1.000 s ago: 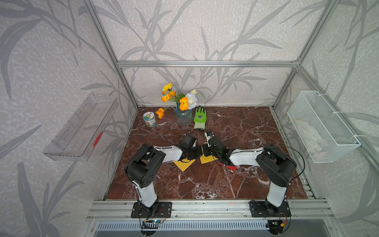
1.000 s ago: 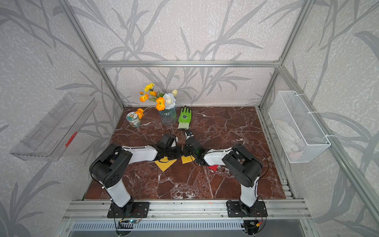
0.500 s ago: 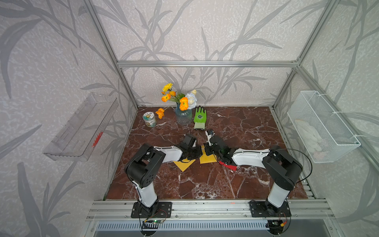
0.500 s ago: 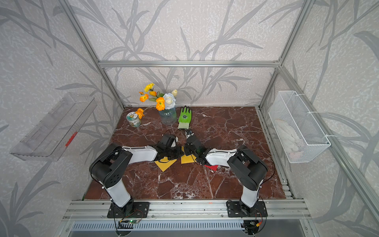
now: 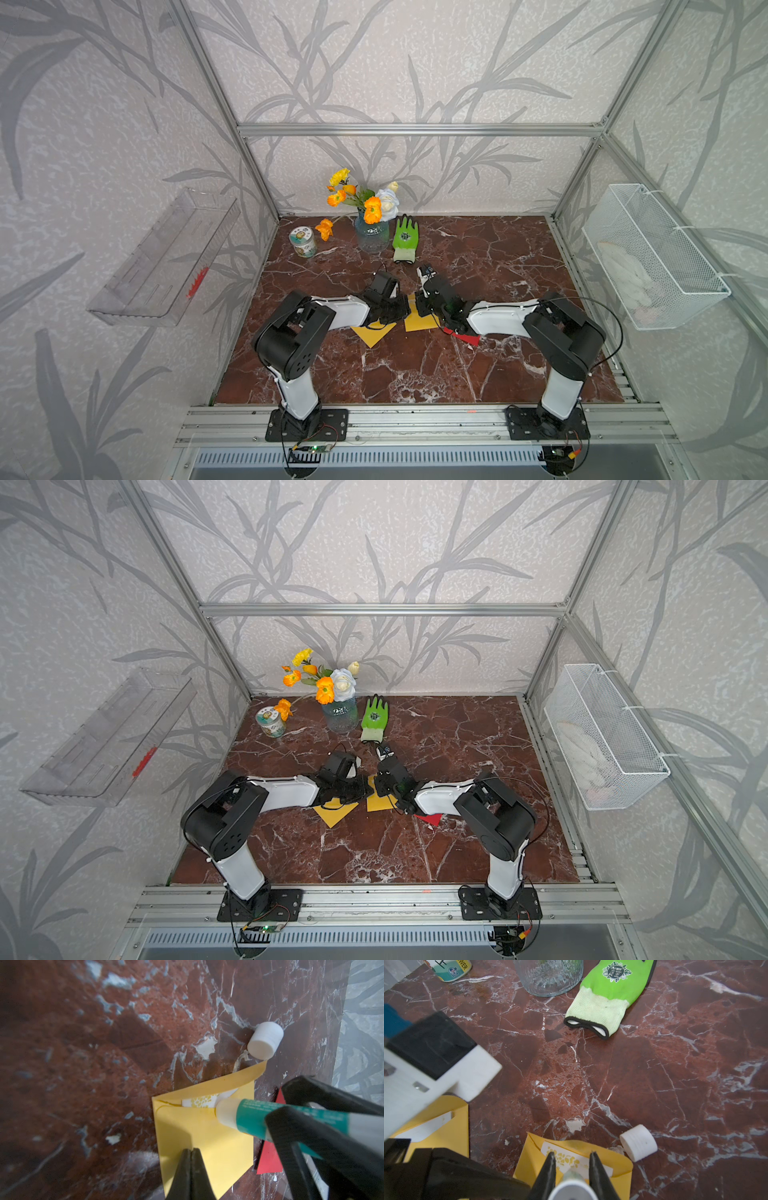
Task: Seal the envelope with a glue stick
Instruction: Apply the envelope at the center of the board.
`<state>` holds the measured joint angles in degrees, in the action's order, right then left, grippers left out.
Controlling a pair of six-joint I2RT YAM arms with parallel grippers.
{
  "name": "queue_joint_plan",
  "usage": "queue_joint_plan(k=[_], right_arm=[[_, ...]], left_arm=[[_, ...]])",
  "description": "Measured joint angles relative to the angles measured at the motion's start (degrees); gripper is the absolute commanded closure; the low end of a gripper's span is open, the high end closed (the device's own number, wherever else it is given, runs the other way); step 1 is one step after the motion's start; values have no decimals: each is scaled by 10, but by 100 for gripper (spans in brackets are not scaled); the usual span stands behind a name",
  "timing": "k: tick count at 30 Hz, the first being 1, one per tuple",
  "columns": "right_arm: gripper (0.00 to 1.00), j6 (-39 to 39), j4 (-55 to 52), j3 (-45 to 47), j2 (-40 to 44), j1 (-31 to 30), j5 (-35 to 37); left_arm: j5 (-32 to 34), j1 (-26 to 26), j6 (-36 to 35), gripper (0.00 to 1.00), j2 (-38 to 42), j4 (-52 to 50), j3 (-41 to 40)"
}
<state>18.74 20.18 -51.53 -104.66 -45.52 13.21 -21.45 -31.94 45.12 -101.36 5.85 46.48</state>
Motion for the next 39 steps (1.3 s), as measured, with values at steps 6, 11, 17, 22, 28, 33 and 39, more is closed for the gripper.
queue_joint_plan(k=[6, 11, 17, 22, 28, 33, 39], right_arm=[[100, -9, 1, 3, 3, -1, 18], [100, -17, -8, 9, 14, 2, 29], [100, -8, -19, 20, 48, 16, 17], [100, 19, -22, 23, 106, 39, -15], [100, 49, -23, 41, 155, 71, -45], [100, 56, -28, 63, 164, 75, -54], [100, 62, -38, 86, 177, 75, -61]], left_arm=[[-1, 0, 0, 100, -1, 5, -1], [-1, 0, 0, 100, -1, 6, -2], [-2, 0, 0, 100, -1, 6, -2], [-2, 0, 0, 100, -1, 6, -1], [-2, 0, 0, 92, 13, -24, 2], [-2, -2, 0, 86, 33, -86, 13], [-3, -2, 0, 79, 67, -142, 42]])
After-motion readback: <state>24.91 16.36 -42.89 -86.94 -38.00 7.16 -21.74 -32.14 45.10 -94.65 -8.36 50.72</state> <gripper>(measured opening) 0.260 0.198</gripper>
